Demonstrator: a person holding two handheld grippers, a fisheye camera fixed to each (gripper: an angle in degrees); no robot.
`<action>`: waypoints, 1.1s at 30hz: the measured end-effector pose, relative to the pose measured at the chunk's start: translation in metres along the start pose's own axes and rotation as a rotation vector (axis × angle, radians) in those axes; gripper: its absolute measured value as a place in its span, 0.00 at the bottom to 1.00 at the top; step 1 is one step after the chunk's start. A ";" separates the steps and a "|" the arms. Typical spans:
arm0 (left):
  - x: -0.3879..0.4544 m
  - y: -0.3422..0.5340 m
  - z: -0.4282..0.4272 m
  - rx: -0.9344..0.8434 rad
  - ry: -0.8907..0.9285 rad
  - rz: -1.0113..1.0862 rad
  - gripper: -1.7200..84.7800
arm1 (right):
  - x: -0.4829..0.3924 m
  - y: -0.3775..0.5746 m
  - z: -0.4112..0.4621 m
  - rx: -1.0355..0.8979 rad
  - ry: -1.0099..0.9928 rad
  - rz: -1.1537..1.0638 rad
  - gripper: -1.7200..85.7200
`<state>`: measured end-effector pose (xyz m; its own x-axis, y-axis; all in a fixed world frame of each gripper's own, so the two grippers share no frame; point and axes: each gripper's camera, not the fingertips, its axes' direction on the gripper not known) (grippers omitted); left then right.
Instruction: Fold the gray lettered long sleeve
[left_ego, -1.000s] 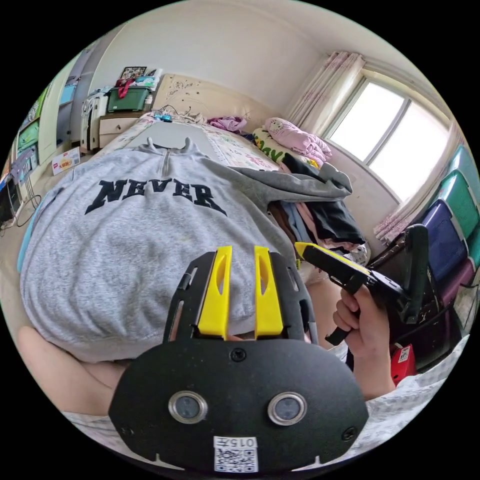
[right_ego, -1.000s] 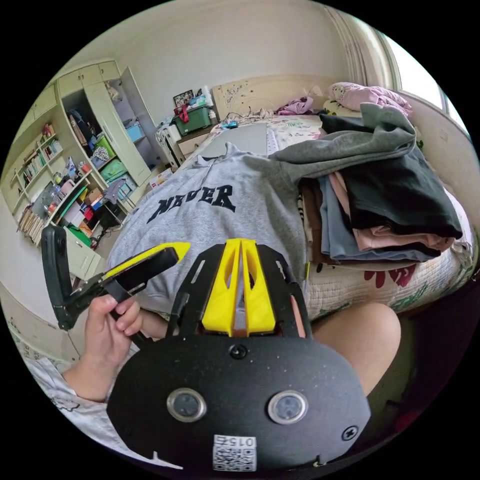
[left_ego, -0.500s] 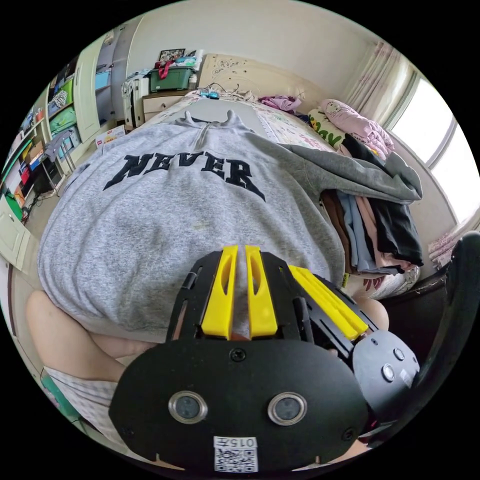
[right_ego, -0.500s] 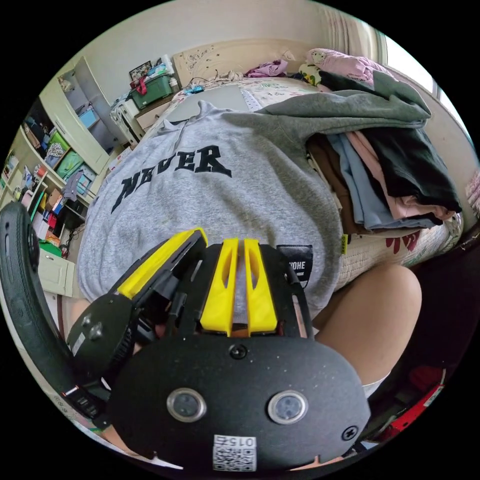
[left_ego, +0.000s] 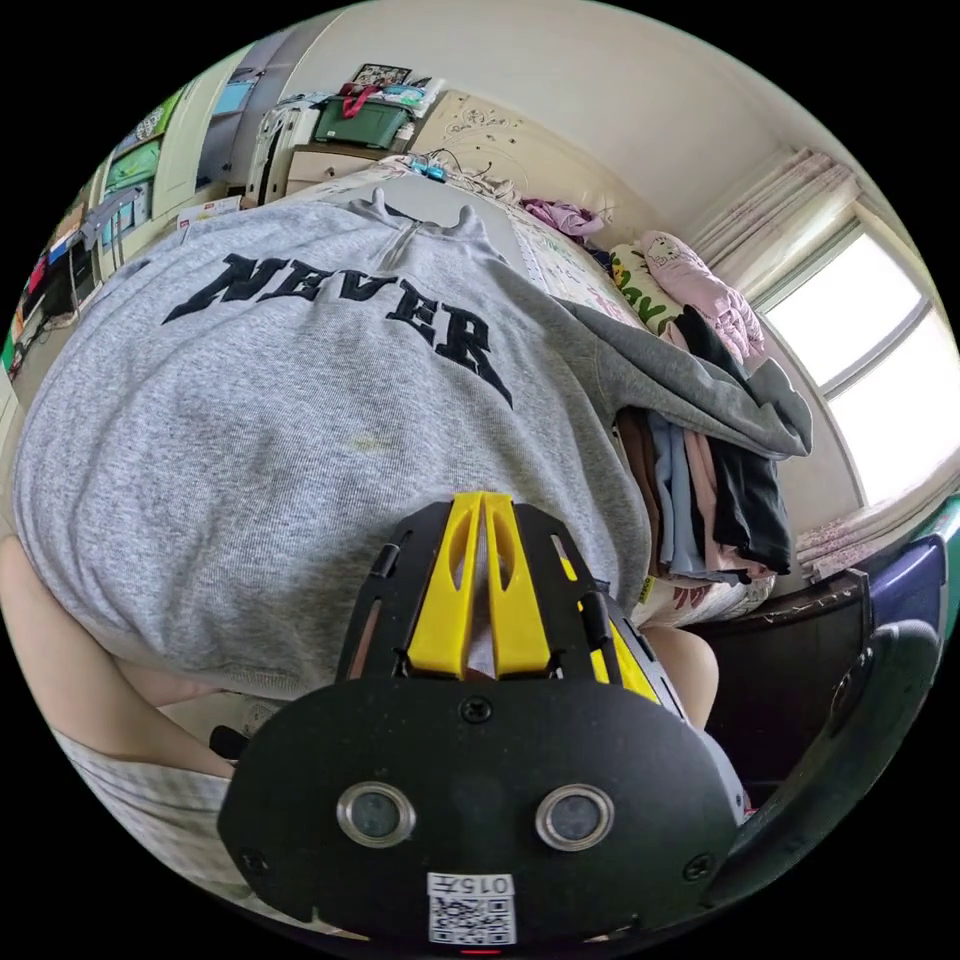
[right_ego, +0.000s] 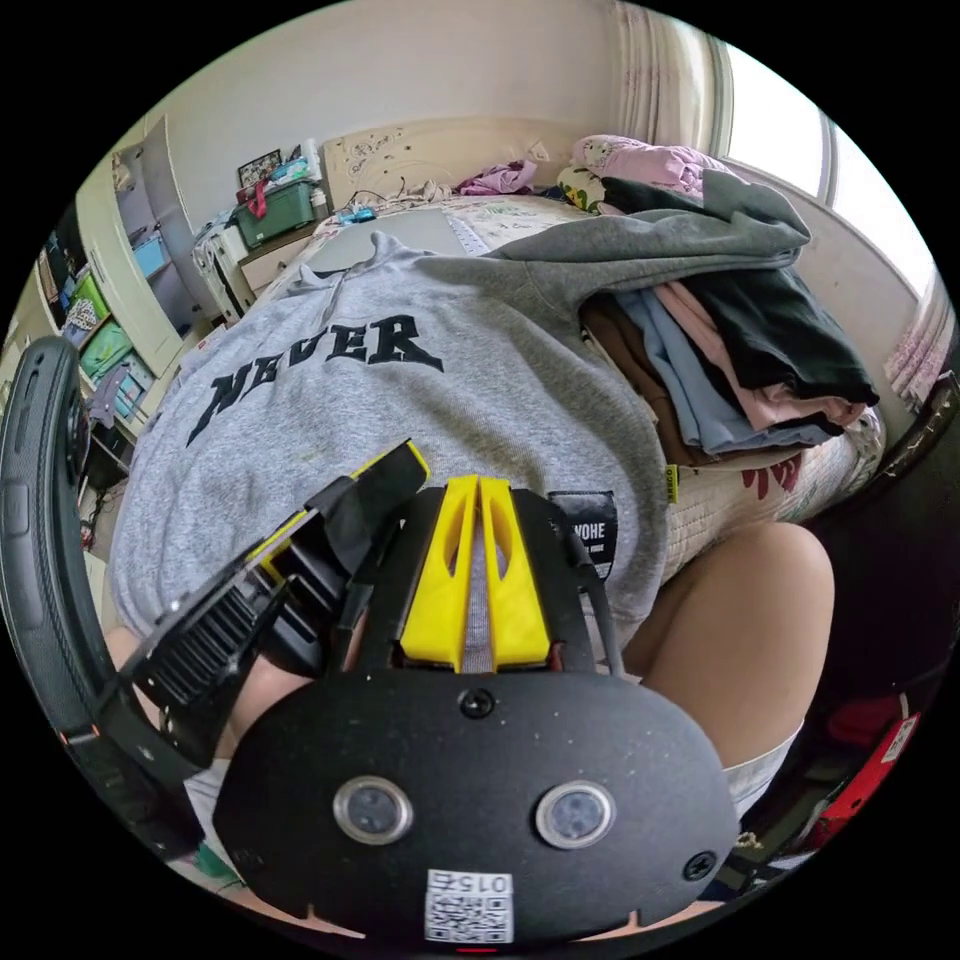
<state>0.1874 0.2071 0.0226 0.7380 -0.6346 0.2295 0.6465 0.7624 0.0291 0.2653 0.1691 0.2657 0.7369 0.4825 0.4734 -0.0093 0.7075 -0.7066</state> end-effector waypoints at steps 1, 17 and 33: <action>-0.005 -0.005 0.001 -0.005 0.019 -0.015 0.01 | -0.003 0.000 0.005 0.024 0.022 0.012 0.08; -0.023 -0.043 0.008 -0.054 0.028 -0.106 0.01 | -0.021 -0.019 0.053 -0.044 -0.005 -0.113 0.01; -0.041 -0.071 0.012 -0.102 0.097 -0.162 0.01 | -0.036 -0.039 0.077 -0.074 0.071 -0.149 0.01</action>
<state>0.1090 0.1811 0.0232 0.6352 -0.7604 0.1352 0.7704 0.6362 -0.0415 0.1868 0.1642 0.3168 0.7724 0.3355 0.5392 0.1517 0.7270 -0.6696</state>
